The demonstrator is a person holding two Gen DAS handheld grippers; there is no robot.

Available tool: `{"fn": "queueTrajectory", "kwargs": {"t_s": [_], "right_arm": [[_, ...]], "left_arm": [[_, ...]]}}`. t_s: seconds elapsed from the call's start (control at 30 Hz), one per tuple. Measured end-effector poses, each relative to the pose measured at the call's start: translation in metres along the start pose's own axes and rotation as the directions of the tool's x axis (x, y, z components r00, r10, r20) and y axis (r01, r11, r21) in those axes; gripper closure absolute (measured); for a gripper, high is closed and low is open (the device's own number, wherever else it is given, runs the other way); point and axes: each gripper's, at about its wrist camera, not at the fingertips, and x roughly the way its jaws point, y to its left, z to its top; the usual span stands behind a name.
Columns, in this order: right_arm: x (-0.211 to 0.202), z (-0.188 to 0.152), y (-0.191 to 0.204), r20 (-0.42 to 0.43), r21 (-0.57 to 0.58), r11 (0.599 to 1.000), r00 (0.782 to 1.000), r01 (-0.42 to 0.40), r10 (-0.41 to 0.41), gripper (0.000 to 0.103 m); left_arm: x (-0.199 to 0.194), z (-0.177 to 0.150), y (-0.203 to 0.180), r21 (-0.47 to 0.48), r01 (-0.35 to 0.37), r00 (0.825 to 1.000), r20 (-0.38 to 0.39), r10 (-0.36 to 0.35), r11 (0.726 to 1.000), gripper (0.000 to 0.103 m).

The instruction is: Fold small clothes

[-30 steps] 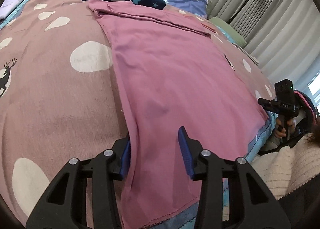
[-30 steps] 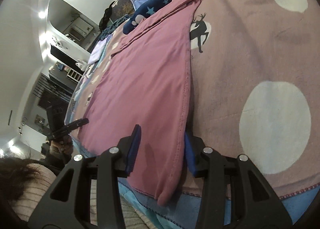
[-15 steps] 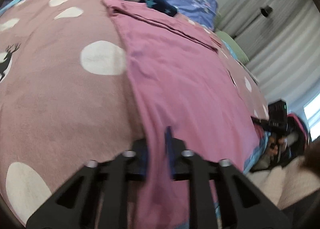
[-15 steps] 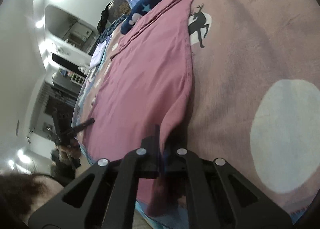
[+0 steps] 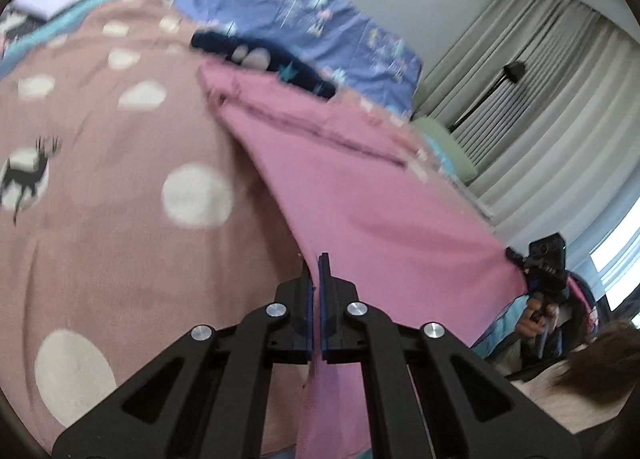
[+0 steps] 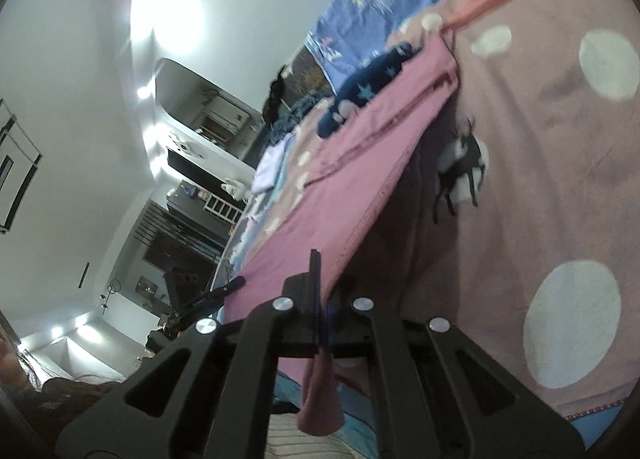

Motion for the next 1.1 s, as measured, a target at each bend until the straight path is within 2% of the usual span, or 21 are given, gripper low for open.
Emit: {"fn": "queueTrajectory", "kwargs": {"t_s": [0.13,0.23,0.3,0.37,0.4,0.5,0.63,0.77,0.93,1.1], "right_arm": [[-0.032,0.012,0.030,0.091,-0.079,0.997,0.995,-0.026,0.033,0.101],[-0.067,0.010,0.061,0.159,-0.171,0.984,0.984,-0.051,0.079,0.101],[-0.085,0.006,0.077,0.178,-0.229,0.973,0.981,-0.029,0.071,0.101],[-0.096,0.001,0.088,0.191,-0.275,0.960,0.982,0.049,0.004,0.101],[-0.096,0.001,0.086,0.186,-0.272,0.960,0.982,0.069,-0.018,0.101],[-0.082,0.007,0.067,0.171,-0.214,0.976,0.985,0.046,-0.009,0.101],[-0.045,0.026,0.026,0.126,-0.086,0.995,0.991,0.055,-0.044,0.101],[-0.022,0.041,0.006,0.112,-0.052,0.995,0.991,0.080,-0.074,0.101],[0.018,0.097,-0.012,0.115,-0.018,0.996,0.989,0.091,-0.089,0.101],[0.076,0.147,-0.042,0.085,-0.035,0.977,0.974,0.211,-0.208,0.100]], "left_arm": [[-0.036,0.021,-0.046,0.100,0.010,0.994,0.110,-0.021,0.995,0.102],[-0.068,0.021,-0.078,0.171,-0.018,0.983,0.183,-0.014,0.985,0.101],[-0.089,0.015,-0.098,0.215,-0.051,0.975,0.222,0.002,0.975,0.101],[-0.096,0.008,-0.106,0.230,-0.057,0.974,0.228,0.003,0.971,0.101],[-0.093,0.005,-0.107,0.229,-0.062,0.975,0.221,0.011,0.971,0.101],[-0.074,0.007,-0.092,0.198,-0.047,0.984,0.180,0.011,0.979,0.101],[-0.031,0.015,-0.066,0.138,-0.084,0.993,0.092,0.072,0.987,0.101],[-0.007,0.029,-0.045,0.096,-0.076,0.996,0.057,0.071,0.992,0.101],[0.027,0.075,-0.026,0.069,-0.085,0.995,0.055,0.081,0.994,0.101],[0.078,0.125,0.001,0.037,-0.110,0.993,0.046,0.108,0.993,0.101]]}}
